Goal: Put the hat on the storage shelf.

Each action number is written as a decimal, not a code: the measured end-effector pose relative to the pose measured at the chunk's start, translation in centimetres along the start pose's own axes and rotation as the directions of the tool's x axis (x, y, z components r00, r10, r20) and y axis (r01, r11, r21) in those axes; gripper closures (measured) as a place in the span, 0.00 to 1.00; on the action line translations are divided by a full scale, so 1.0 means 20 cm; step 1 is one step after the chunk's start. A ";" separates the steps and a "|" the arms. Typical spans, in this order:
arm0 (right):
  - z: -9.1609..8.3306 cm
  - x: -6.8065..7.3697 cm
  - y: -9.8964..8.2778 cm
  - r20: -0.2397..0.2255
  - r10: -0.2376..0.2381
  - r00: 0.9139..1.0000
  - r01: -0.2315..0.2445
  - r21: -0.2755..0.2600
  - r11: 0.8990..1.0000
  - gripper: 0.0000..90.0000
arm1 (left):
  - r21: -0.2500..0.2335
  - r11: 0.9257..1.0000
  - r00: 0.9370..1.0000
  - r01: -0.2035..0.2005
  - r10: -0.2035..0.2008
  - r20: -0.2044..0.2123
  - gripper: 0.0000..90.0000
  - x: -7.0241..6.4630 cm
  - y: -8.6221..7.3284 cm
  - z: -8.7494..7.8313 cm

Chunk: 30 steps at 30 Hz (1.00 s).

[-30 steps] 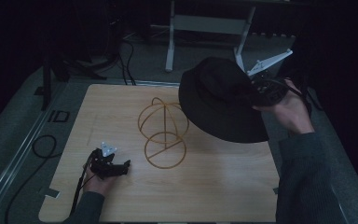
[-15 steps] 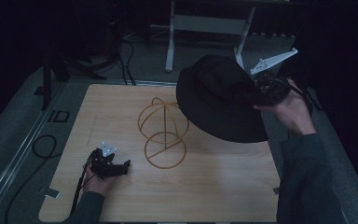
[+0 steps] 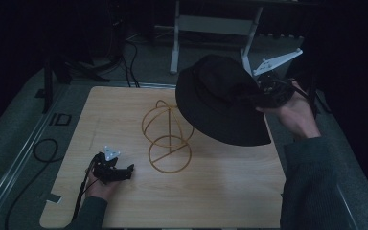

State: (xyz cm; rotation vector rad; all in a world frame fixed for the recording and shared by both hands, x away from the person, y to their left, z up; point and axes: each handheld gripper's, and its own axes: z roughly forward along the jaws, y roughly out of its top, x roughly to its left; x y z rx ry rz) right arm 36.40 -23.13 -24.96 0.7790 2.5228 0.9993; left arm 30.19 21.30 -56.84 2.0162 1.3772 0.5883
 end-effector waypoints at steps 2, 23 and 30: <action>0.00 0.01 0.00 -0.005 -0.002 1.000 0.002 -0.008 1.000 0.97 | 0.001 1.000 1.000 -0.001 0.001 0.000 0.10 0.00 0.00 0.00; 0.01 0.07 0.06 -0.049 -0.040 0.998 0.038 -0.048 0.998 0.97 | 0.000 1.000 1.000 0.000 0.000 0.000 0.10 0.00 0.00 0.00; 0.04 0.10 0.08 -0.073 -0.056 0.996 0.052 -0.050 0.997 0.97 | 0.003 1.000 1.000 -0.001 0.001 0.001 0.10 0.00 0.00 0.00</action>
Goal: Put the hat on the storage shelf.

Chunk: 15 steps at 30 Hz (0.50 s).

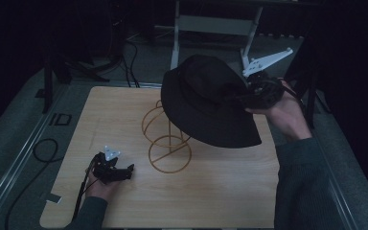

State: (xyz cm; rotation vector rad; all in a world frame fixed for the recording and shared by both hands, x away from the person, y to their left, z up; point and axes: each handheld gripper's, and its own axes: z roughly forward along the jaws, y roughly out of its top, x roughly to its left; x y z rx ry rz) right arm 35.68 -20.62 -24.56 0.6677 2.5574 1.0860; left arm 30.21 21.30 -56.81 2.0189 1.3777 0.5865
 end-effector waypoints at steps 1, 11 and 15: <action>0.01 0.01 0.00 -0.002 -0.002 1.000 0.002 0.003 1.000 0.97 | 0.000 1.000 1.000 0.000 0.000 0.000 0.10 0.00 0.00 0.00; 0.14 0.05 0.04 -0.057 -0.017 0.998 0.018 0.008 1.000 0.97 | -0.003 1.000 1.000 0.004 -0.004 0.000 0.10 0.00 0.00 0.00; 0.18 0.08 0.05 -0.068 -0.023 0.997 0.024 0.021 0.999 0.97 | -0.002 1.000 1.000 0.003 -0.003 0.000 0.10 0.00 0.00 0.00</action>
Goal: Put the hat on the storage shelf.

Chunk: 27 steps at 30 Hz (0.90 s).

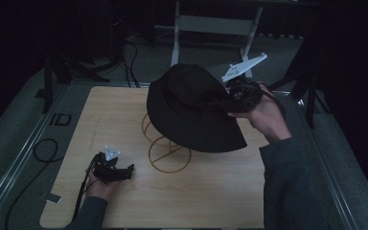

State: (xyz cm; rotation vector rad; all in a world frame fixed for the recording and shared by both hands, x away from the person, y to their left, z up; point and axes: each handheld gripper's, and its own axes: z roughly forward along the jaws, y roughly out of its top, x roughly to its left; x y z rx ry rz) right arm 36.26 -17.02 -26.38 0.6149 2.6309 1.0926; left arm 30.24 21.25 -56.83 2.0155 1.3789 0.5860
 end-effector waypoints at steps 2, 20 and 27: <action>0.02 0.01 0.01 -0.005 -0.005 1.000 0.005 0.001 1.000 0.97 | -0.002 1.000 1.000 0.001 -0.001 -0.001 0.10 0.00 0.00 0.00; 0.24 0.05 0.04 -0.073 -0.010 0.997 0.014 0.063 0.998 0.91 | -0.002 1.000 1.000 0.001 -0.001 0.000 0.10 0.00 0.00 0.00; 0.32 0.06 0.04 -0.050 -0.001 0.999 0.006 0.097 0.995 0.82 | -0.001 1.000 1.000 0.001 -0.001 0.001 0.10 0.00 0.00 0.00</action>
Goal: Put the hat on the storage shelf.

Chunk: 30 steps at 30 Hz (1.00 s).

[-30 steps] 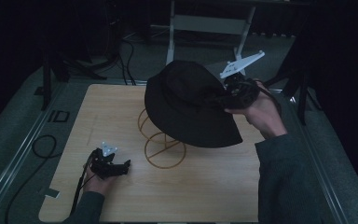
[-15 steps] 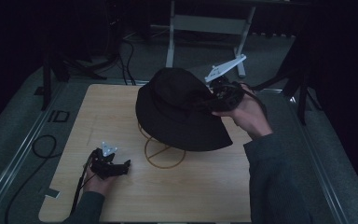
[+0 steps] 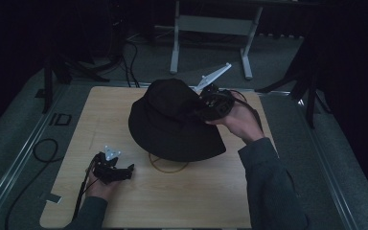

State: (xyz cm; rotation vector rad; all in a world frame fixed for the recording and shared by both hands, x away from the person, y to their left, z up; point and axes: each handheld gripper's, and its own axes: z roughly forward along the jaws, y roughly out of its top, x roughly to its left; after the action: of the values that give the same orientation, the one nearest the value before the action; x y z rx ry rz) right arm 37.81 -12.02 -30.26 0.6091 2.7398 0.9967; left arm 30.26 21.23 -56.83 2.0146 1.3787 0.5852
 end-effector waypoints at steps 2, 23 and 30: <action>0.04 0.00 0.00 0.023 0.002 1.000 -0.003 0.020 1.000 0.77 | 0.000 1.000 1.000 0.000 0.000 0.000 0.10 0.00 0.00 0.00; 0.11 0.07 0.04 0.108 0.021 0.994 -0.025 0.030 0.999 0.18 | -0.006 1.000 1.000 0.005 -0.005 -0.001 0.10 0.00 0.00 0.00; 0.05 0.04 0.00 0.136 0.056 0.989 -0.057 0.008 0.998 0.11 | -0.006 1.000 1.000 0.005 -0.006 -0.001 0.10 0.00 0.00 0.00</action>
State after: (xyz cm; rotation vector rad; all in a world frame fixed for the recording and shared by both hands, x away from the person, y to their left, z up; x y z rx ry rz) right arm 37.33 -11.07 -31.12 0.7322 2.6250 0.9151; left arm 30.29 21.16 -56.86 2.0051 1.3806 0.5873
